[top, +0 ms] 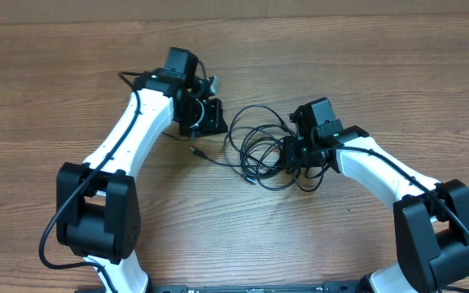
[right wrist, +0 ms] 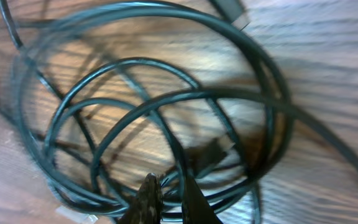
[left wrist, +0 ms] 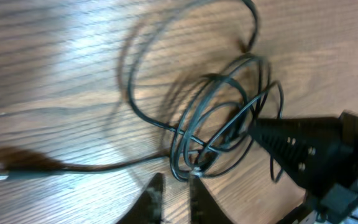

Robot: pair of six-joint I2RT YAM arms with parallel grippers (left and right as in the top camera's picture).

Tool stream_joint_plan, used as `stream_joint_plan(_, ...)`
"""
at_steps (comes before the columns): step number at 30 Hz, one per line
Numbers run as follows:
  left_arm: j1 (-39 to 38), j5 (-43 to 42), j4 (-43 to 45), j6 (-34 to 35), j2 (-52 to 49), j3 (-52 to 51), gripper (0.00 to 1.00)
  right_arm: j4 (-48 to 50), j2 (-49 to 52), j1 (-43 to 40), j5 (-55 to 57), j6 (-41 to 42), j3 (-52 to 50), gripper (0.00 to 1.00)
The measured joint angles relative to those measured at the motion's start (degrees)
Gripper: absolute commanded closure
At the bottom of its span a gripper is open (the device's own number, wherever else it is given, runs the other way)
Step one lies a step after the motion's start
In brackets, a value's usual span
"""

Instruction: Untangle cables

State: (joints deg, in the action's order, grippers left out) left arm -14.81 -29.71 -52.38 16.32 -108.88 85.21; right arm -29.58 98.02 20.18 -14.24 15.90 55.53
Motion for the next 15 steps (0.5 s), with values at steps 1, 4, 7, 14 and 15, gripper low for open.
stream_joint_plan(1, 0.2, -0.1, 0.0, 0.0, 0.0, 0.0, 0.8, 0.0, 0.0, 0.0, -0.9, 0.2, 0.0, 0.96)
stream_joint_plan(4, -1.2, -0.7, -0.1, 0.0, 0.0, 0.0, 0.68, 0.0, 0.0, 0.0, -3.0, 1.0, 0.0, 0.96)
stream_joint_plan(7, -5.0, 0.2, -0.2, 0.1, 0.0, 0.0, 0.57, 0.0, 0.0, 0.0, -3.9, 2.1, 0.0, 0.96)
stream_joint_plan(14, -14.8, 10.1, -0.2, 6.5, 0.0, -1.6, 0.48, 0.0, 0.0, 0.0, -4.9, 3.1, 0.0, 0.96)
stream_joint_plan(15, -15.8, 11.7, -0.2, 8.0, 0.0, -2.1, 0.47, 0.0, 0.0, 0.0, -4.9, 3.2, 0.0, 0.96)
